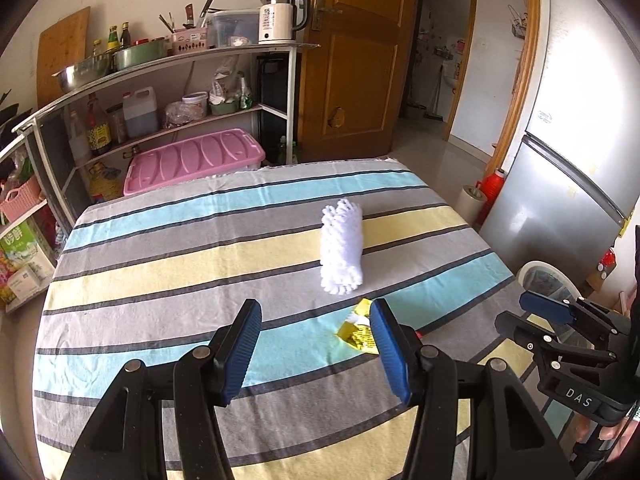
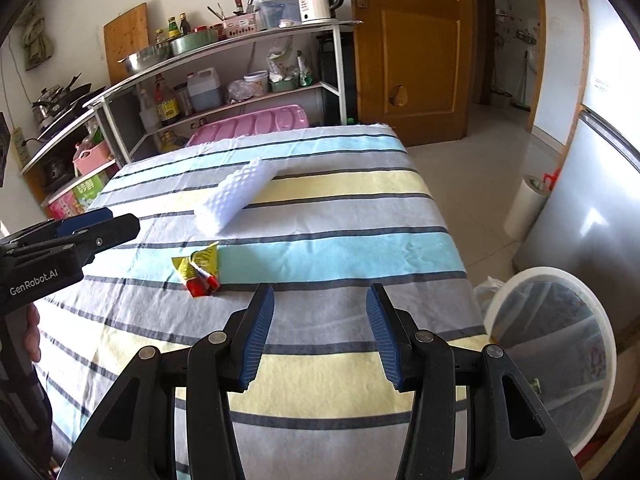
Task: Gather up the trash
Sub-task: 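Grasp the white foam sleeve with the left tool while the right tool approaches the yellow wrapper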
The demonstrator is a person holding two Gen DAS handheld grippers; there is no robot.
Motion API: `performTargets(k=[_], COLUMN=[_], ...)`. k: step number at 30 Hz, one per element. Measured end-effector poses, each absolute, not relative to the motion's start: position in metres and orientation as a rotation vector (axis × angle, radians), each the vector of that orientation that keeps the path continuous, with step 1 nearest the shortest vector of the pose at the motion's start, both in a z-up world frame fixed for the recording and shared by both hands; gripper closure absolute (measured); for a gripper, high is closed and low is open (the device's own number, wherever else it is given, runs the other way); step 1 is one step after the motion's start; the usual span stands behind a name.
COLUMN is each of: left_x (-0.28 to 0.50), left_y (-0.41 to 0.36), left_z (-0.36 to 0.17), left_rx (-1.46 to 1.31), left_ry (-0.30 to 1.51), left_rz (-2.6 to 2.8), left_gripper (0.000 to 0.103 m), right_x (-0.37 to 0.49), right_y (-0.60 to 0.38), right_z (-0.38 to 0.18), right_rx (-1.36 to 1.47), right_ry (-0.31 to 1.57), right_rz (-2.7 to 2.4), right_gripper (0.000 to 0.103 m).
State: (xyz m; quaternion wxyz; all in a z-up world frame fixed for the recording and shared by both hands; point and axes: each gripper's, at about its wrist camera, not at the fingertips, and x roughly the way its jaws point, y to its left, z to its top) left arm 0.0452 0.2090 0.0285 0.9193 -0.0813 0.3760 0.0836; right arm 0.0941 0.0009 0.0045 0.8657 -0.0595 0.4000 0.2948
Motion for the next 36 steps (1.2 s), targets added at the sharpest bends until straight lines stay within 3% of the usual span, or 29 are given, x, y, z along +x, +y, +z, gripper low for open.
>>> performTargets(k=[23,27,36], left_x=[0.061,0.081,0.135], left_y=[0.250,0.244,0.234], left_z=[0.010,0.011,0.001], left_rx=[-0.234,-0.233,-0.208], left_ry=[0.806,0.811,0.870], left_rz=[0.188,0.131,0.046], left_gripper=[0.047,0.037,0.037], right_x=[0.103,0.106,0.109], right_y=[0.103,0.100,0.096], right_z=[-0.037,-0.038,-0.037], right_rx=[-0.322,-0.311,-0.298], right_ry=[0.901,0.904,0.906], right_rz=[0.827,0.823,0.826], right_gripper=[0.047,0.047,0.047])
